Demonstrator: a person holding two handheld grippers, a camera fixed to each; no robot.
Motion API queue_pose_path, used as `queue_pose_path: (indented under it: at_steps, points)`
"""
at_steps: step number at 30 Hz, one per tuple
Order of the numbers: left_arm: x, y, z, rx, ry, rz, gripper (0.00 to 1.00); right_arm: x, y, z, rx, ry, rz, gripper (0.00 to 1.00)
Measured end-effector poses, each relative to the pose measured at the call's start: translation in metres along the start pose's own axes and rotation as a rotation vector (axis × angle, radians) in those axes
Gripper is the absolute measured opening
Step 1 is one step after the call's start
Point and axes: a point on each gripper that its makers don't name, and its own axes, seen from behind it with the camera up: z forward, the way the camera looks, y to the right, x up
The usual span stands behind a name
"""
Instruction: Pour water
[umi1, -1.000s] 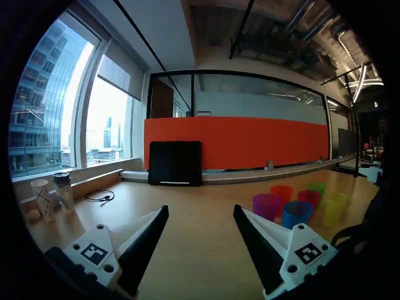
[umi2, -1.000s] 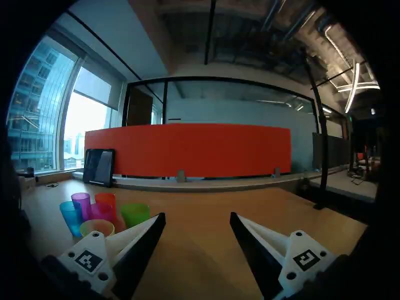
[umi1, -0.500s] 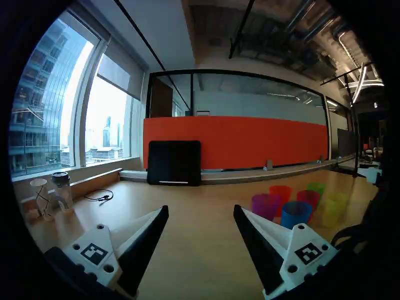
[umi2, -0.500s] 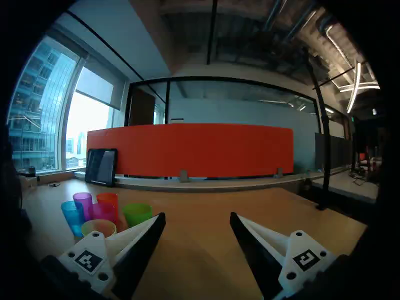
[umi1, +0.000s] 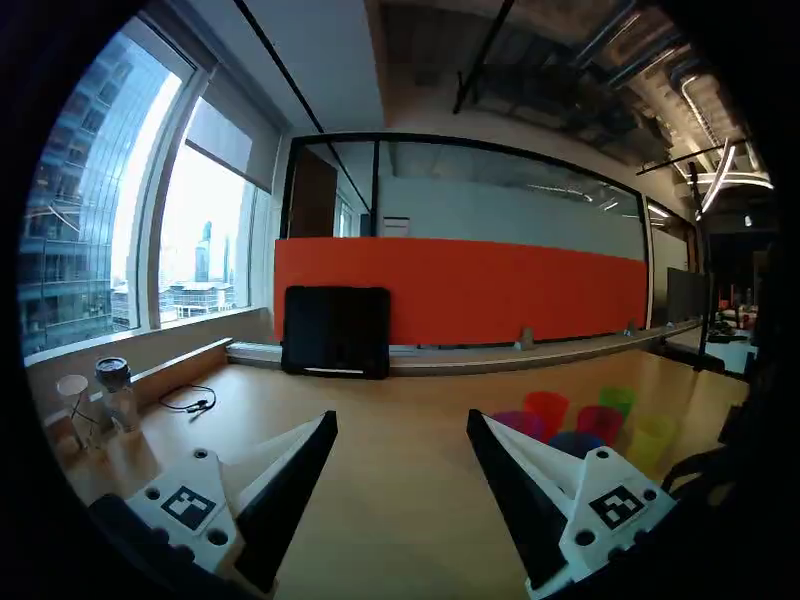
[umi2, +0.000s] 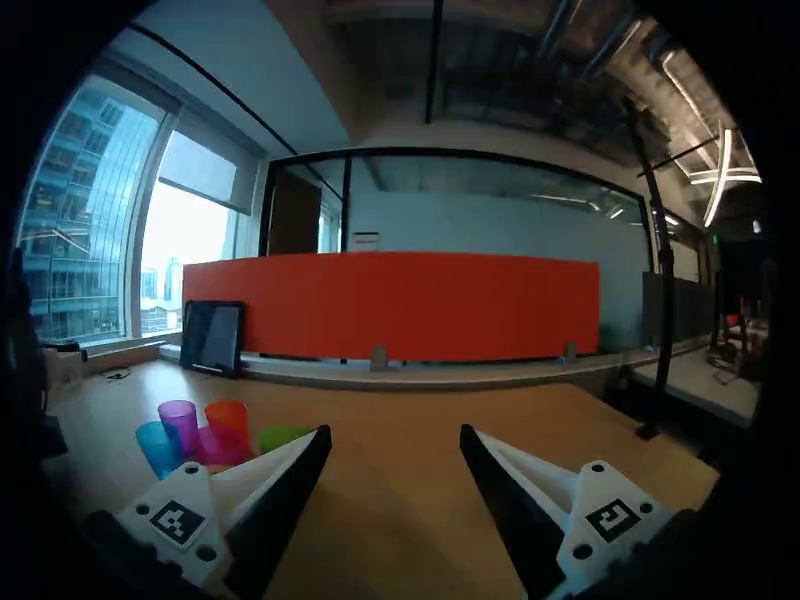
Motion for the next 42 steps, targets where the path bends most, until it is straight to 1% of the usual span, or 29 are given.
queue_pose_path:
  at_steps: [5,11,18,23,26,29,33,36,42]
  points:
    - [0.026,0.005,0.005,-0.027,-0.01,-0.008,0.97,0.026,0.004,0.004,0.011,-0.019,0.01,1.0]
    - [0.059,0.007,0.012,-0.033,-0.02,0.015,0.96,0.058,0.007,0.01,0.025,-0.03,0.023,1.0]
    - [0.101,0.013,0.023,-0.05,-0.015,0.022,0.97,0.091,0.01,0.017,0.045,-0.045,0.021,1.0]
    - [0.132,0.017,0.03,-0.062,0.0,0.03,0.96,0.118,0.007,0.02,0.066,-0.04,0.021,1.0]
    - [0.144,0.02,0.033,-0.07,0.0,0.03,0.96,0.131,0.005,0.022,0.077,-0.034,0.017,1.0]
    - [0.156,0.023,0.035,-0.08,0.002,0.032,0.96,0.143,0.006,0.023,0.079,-0.031,0.009,1.0]
    - [0.164,0.028,0.036,-0.096,0.003,0.032,0.97,0.153,0.005,0.024,0.085,-0.026,0.003,1.0]
    - [0.166,0.032,0.037,-0.114,-0.002,0.029,0.96,0.152,0.004,0.024,0.095,-0.029,0.008,1.0]
    - [0.162,0.044,0.037,-0.163,-0.013,0.032,0.96,0.143,-0.001,0.024,0.134,-0.049,0.01,1.0]
